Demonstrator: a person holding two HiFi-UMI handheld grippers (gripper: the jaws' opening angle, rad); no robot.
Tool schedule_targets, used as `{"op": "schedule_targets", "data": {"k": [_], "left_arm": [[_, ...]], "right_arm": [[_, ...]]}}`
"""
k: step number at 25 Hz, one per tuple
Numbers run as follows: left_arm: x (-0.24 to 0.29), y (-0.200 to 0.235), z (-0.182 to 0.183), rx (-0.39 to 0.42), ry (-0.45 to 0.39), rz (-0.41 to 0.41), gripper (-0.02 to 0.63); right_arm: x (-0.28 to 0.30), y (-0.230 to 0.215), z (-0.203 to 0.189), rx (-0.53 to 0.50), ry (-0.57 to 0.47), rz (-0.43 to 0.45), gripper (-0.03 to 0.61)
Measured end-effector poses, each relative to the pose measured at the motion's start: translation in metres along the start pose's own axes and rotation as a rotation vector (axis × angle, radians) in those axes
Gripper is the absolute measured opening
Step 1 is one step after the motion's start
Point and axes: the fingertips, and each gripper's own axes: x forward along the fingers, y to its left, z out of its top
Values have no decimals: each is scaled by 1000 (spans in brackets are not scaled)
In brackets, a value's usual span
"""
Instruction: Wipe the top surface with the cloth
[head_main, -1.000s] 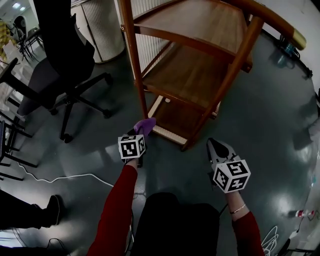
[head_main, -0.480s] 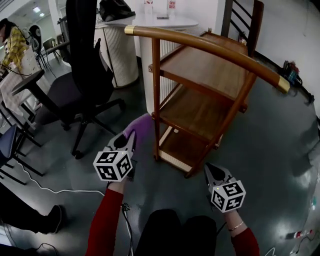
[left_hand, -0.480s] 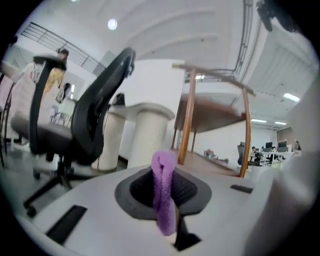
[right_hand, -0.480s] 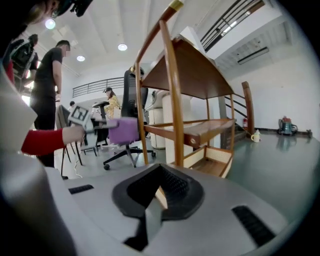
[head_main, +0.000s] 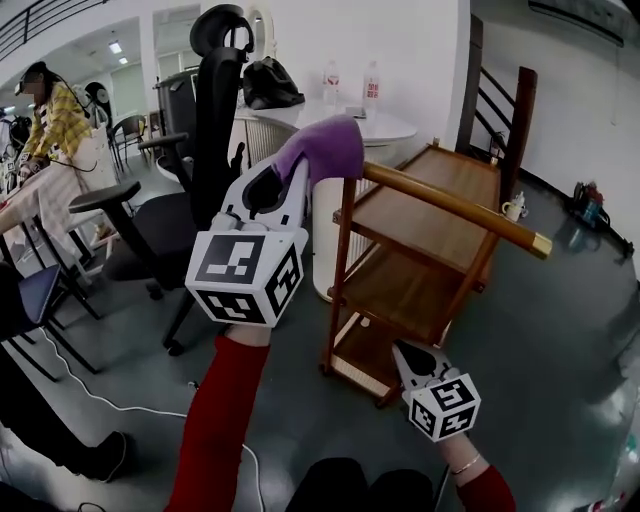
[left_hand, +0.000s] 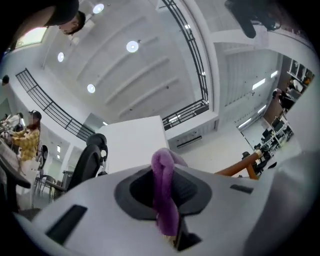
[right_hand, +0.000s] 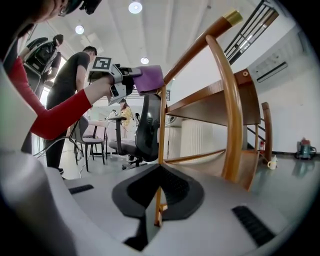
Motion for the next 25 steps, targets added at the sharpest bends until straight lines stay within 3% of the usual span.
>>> {"op": "schedule_targets", "data": {"k": [7, 15, 19, 25], "left_arm": [[-4, -11, -44, -75, 89, -44, 52], [-9, -29, -69, -35, 154, -91, 52], [-29, -39, -118, -80, 246, -118, 52], [-65, -63, -225, -137, 427, -132, 52]], "right_arm": [[-3, -4, 5, 10, -3, -24, 11], [-1, 4, 6, 1, -15, -32, 11], [1, 12, -1, -1, -2, -28, 11], [-2, 11, -19, 13, 3, -22, 11]]}}
